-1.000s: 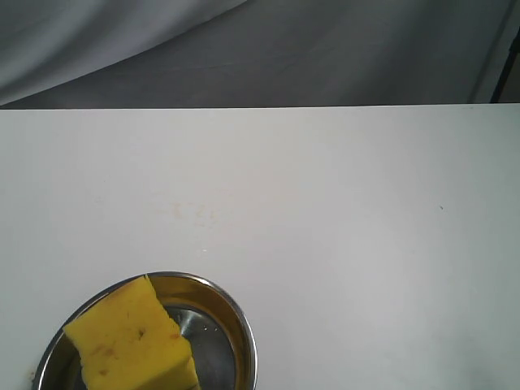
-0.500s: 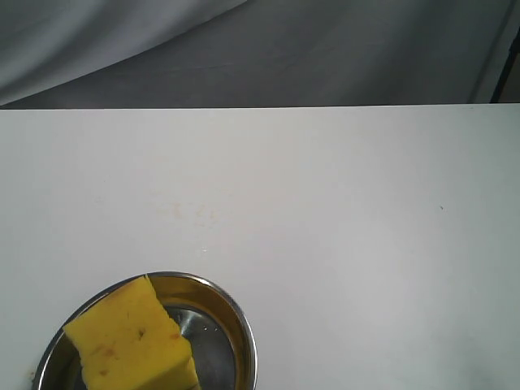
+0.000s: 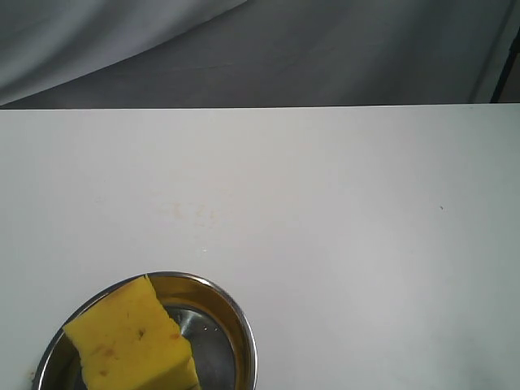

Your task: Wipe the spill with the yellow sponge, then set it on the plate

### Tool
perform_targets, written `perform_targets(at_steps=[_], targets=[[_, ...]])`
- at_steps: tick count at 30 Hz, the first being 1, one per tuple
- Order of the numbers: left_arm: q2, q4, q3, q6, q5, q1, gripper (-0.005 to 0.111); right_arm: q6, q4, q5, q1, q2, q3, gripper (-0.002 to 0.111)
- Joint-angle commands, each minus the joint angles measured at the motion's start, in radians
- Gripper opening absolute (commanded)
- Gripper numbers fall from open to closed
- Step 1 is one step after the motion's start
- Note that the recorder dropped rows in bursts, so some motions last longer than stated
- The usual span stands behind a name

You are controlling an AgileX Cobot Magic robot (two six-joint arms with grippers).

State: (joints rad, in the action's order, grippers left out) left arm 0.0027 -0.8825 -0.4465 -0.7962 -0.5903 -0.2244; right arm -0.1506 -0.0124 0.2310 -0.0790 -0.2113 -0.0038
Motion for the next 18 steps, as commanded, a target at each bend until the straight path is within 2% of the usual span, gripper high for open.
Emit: perform_targets(at_steps=[1,14,16,18], targets=[[-0.003,0.028,0.0,0.01,0.031,-0.007,0.0,0.001,0.005,-0.008,-0.003,-0.003,0.004,0.0],[-0.003,0.155,0.007,0.016,0.058,-0.007,0.0,0.001,0.005,-0.008,-0.003,-0.003,0.004,0.0],[-0.003,0.203,0.025,0.075,0.103,-0.007,0.0,0.001,0.005,-0.008,-0.003,-0.003,0.004,0.0],[-0.003,0.34,0.047,0.2,0.145,-0.007,0.0,0.001,0.005,-0.008,-0.003,-0.003,0.004,0.0]])
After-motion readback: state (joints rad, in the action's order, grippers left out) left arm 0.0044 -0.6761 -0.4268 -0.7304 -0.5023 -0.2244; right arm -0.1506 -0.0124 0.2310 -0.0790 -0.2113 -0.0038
